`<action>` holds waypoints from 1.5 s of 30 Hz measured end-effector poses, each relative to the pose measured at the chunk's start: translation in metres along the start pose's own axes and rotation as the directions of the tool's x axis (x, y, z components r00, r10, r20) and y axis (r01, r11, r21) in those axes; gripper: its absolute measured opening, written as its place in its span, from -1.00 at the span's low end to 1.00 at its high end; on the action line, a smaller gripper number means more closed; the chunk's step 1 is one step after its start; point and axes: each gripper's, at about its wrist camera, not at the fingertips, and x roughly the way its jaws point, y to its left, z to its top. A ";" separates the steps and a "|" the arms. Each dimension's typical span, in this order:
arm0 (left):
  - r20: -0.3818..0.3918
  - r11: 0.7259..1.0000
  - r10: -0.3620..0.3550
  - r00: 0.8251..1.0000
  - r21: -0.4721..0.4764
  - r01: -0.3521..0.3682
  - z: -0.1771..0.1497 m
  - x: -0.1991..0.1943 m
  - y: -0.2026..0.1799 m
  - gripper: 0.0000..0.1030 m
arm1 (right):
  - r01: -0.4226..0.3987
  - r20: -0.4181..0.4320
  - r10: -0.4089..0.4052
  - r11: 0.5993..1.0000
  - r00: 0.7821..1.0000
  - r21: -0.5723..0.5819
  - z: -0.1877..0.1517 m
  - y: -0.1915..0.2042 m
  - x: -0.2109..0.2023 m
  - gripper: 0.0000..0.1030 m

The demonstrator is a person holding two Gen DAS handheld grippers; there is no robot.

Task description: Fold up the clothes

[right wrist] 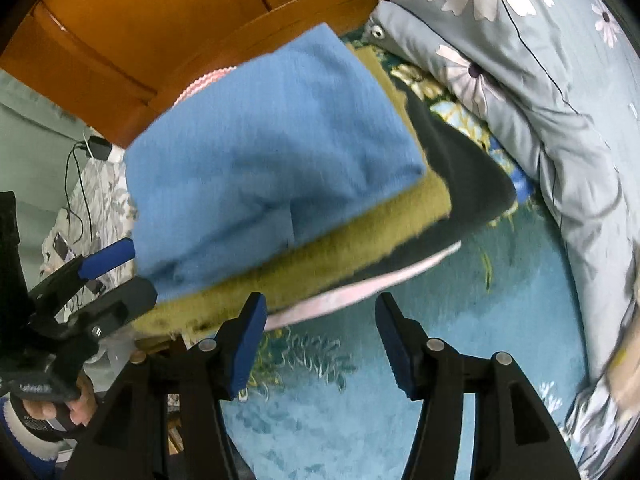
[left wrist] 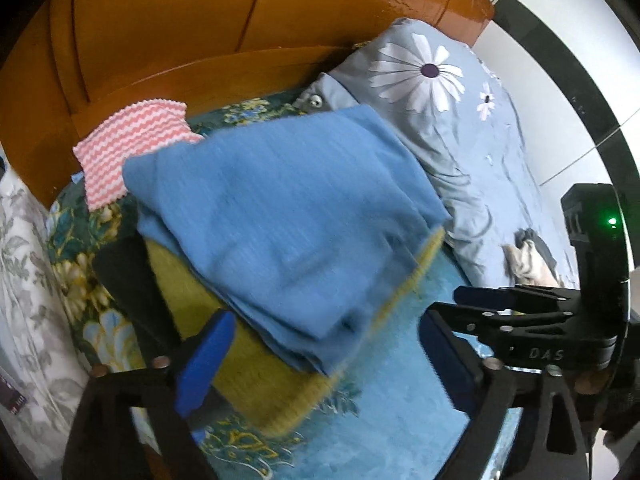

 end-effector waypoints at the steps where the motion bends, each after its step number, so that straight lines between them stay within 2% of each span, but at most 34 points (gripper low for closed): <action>1: 0.007 1.000 -0.006 1.000 -0.001 0.006 -0.005 -0.002 -0.003 1.00 | 0.003 0.004 -0.003 1.000 1.000 -0.002 -0.005 0.000 -0.002 0.13; 3: 0.033 1.000 -0.002 0.999 -0.005 0.002 -0.015 -0.011 -0.012 1.00 | -0.001 0.008 0.001 1.000 1.000 -0.003 -0.014 0.002 -0.005 0.16; 5: 0.052 1.000 0.005 0.999 -0.010 -0.005 -0.024 -0.019 -0.017 1.00 | -0.019 0.010 0.019 1.000 1.000 -0.002 -0.023 0.004 -0.008 0.59; 8: 0.087 1.000 0.009 0.996 -0.009 -0.008 -0.037 -0.033 -0.025 1.00 | -0.053 0.020 0.053 0.999 0.998 -0.008 -0.039 0.007 -0.016 0.63; 12: 0.157 1.000 0.013 0.987 0.000 -0.014 -0.053 -0.055 -0.039 1.00 | -0.056 0.032 0.056 0.998 0.998 -0.025 -0.058 0.011 -0.026 0.65; 13: 0.166 1.000 0.011 0.986 -0.004 -0.010 -0.056 -0.060 -0.041 1.00 | -0.055 0.037 0.056 0.998 0.998 -0.030 -0.063 0.012 -0.029 0.72; 14: 0.174 1.000 0.008 0.985 -0.008 -0.007 -0.060 -0.065 -0.044 1.00 | -0.053 0.044 0.054 0.998 0.998 -0.036 -0.067 0.013 -0.033 0.89; 16: 0.182 0.999 0.004 0.983 -0.037 0.002 -0.064 -0.070 -0.046 1.00 | -0.040 0.068 0.044 0.998 0.997 -0.050 -0.076 0.014 -0.041 1.00; 21: 0.191 0.996 0.021 0.981 -0.084 -0.004 -0.074 -0.082 -0.049 1.00 | 0.005 0.140 0.007 0.996 0.990 -0.091 -0.086 0.013 -0.058 1.00; 26: 0.210 0.993 0.087 0.974 -0.093 -0.069 -0.080 -0.096 -0.056 1.00 | 0.094 0.255 -0.068 0.991 0.965 -0.093 -0.098 0.011 -0.082 1.00; 30: 0.214 0.985 0.168 0.962 -0.068 -0.157 -0.086 -0.102 -0.064 1.00 | 0.134 0.320 -0.101 0.987 0.942 -0.084 -0.106 0.008 -0.100 1.00; 35: 0.226 0.970 0.239 0.944 -0.025 -0.240 -0.090 -0.104 -0.074 1.00 | 0.156 0.344 -0.143 0.988 0.928 -0.013 -0.114 -0.006 -0.111 1.00; 41: 0.227 0.968 0.251 0.941 -0.028 -0.251 -0.091 -0.106 -0.072 1.00 | 0.160 0.354 -0.162 0.987 0.921 0.037 -0.121 -0.018 -0.118 1.00; 45: 0.211 0.965 0.260 0.942 -0.025 -0.261 -0.094 -0.102 -0.070 1.00 | 0.208 0.379 -0.202 0.978 0.903 0.028 -0.123 -0.012 -0.119 0.99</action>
